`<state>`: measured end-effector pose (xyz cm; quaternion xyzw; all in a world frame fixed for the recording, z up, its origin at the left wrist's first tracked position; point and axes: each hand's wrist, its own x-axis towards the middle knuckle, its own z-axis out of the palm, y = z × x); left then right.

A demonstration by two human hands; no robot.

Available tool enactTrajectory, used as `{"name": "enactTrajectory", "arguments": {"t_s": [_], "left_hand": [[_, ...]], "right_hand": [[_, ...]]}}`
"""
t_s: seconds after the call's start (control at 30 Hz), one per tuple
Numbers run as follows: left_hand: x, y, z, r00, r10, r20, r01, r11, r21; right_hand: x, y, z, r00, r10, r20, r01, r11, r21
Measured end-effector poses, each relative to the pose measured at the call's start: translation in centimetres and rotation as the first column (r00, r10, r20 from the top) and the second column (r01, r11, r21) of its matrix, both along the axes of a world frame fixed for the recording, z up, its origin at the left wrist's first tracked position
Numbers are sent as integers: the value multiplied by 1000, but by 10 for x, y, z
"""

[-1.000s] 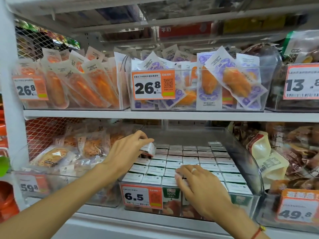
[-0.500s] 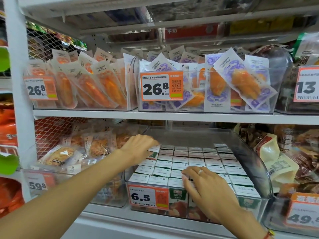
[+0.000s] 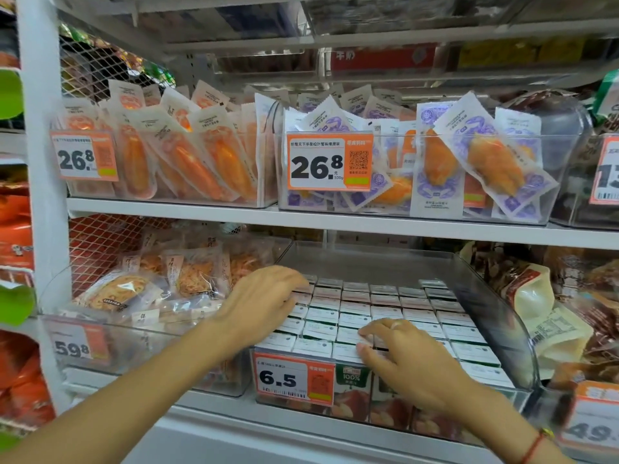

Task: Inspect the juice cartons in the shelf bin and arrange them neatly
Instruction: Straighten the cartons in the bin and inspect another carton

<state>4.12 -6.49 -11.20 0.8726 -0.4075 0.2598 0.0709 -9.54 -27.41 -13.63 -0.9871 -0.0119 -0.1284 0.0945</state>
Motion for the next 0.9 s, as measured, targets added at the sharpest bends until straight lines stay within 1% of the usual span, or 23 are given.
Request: {"name": "enactTrajectory", "arguments": {"t_s": [0.03, 0.07, 0.1, 0.13, 0.17, 0.23, 0.3, 0.37, 0.43, 0.5, 0.6, 0.77, 0.9], "left_hand": [[-6, 9, -7, 1000, -16, -7, 15, 988, -152], [-13, 16, -14, 999, -8, -45, -5, 960, -281], [-19, 23, -22, 996, 12, -92, -46, 926, -376], [-22, 30, -30, 990, 37, -138, -93, 897, -431], [-24, 35, -39, 982, 60, -181, -136, 884, -447], [-27, 42, -53, 969, 78, -236, -176, 886, -430], [-26, 48, -61, 968, 63, -245, -167, 887, -430], [-26, 49, -63, 967, 54, -247, -161, 886, -434], [-27, 48, -65, 970, 35, -239, -144, 878, -456], [-27, 48, -66, 972, 17, -235, -130, 870, -475], [-26, 48, -68, 975, 17, -220, -124, 868, -481], [-27, 48, -69, 978, 56, -201, -147, 866, -477], [-27, 50, -68, 977, 53, -205, -144, 876, -460]], "right_hand": [[6, 1, 6, 1000, 10, 1, -10, 1000, -1], [15, 3, 11, 1000, 22, 6, -22, 1000, -9], [26, 7, 16, 999, 34, 7, -34, 999, -12], [40, 12, 19, 999, 48, 0, -48, 999, -4], [56, 17, 21, 998, 64, -10, -64, 998, 8], [89, 28, 21, 994, 104, -28, -103, 994, 19], [118, 35, 17, 991, 122, -57, -119, 992, 49], [140, 39, 13, 990, 109, -91, -101, 991, 92], [154, 40, 10, 991, 96, -97, -86, 991, 100], [162, 39, 9, 993, 95, -74, -86, 989, 121], [166, 37, 7, 988, 145, -59, -134, 978, 158], [164, 30, 7, 974, 201, -107, -180, 967, 181], [167, 27, 13, 972, 201, -125, -183, 974, 136]]}}
